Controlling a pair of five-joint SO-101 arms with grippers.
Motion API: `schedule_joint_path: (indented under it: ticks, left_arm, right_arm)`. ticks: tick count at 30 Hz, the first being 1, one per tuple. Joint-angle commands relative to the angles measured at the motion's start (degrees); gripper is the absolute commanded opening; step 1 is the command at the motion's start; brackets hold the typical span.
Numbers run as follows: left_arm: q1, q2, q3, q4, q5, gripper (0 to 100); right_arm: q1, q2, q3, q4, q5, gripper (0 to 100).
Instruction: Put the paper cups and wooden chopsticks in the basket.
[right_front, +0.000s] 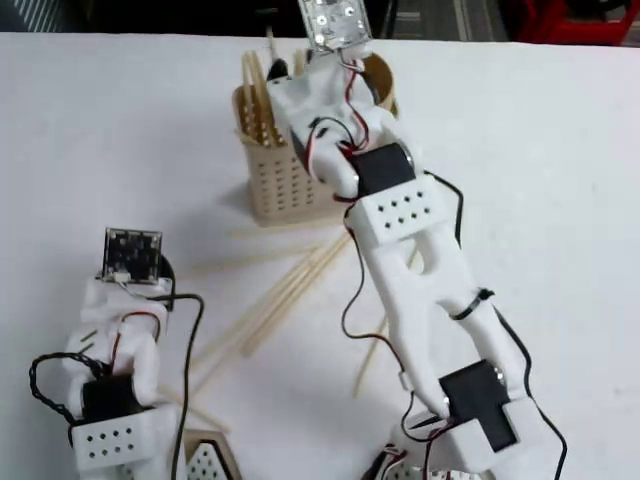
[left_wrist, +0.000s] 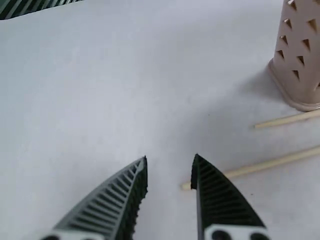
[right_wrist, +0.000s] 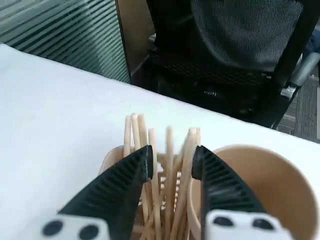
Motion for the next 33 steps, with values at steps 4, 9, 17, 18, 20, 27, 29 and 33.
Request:
schedule_joint_path:
  ticks: [4, 9, 17, 18, 20, 27, 29, 33]
  left_arm:
    - [-0.48, -0.75, -0.18, -0.26, -0.53, 16]
    - [-0.31, -0.75, -0.18, -0.26, -0.53, 16]
    - [-0.22, -0.57, -7.21, 3.69, -0.53, 16]
    - [-0.13, -0.57, -8.97, 5.01, -0.53, 16]
    - [0.04, -0.48, -12.4, 7.03, -0.53, 16]
    - [8.04, -0.4, -22.95, 16.35, -4.4, 16]
    - [10.24, -0.4, -25.41, 18.81, -4.48, 18]
    - [14.02, 0.22, -28.57, 24.18, -6.15, 21]
  right_arm:
    - [0.13, -16.13, -2.46, 16.57, 0.18, 3.9]
    - [1.8, -25.19, 0.53, 28.62, 0.18, 2.8]
    - [11.12, -39.52, 19.96, 30.73, 0.18, 1.8]
    - [12.44, -41.54, 22.51, 30.64, 0.18, 1.8]
    - [14.99, -45.41, 27.96, 29.67, 0.09, 1.8]
    - [22.37, -56.48, 53.45, 15.52, -9.23, 1.8]
    - [23.6, -58.95, 60.13, 11.03, -9.58, 1.8]
    - [25.63, -62.37, 69.89, 4.62, -9.76, 1.8]
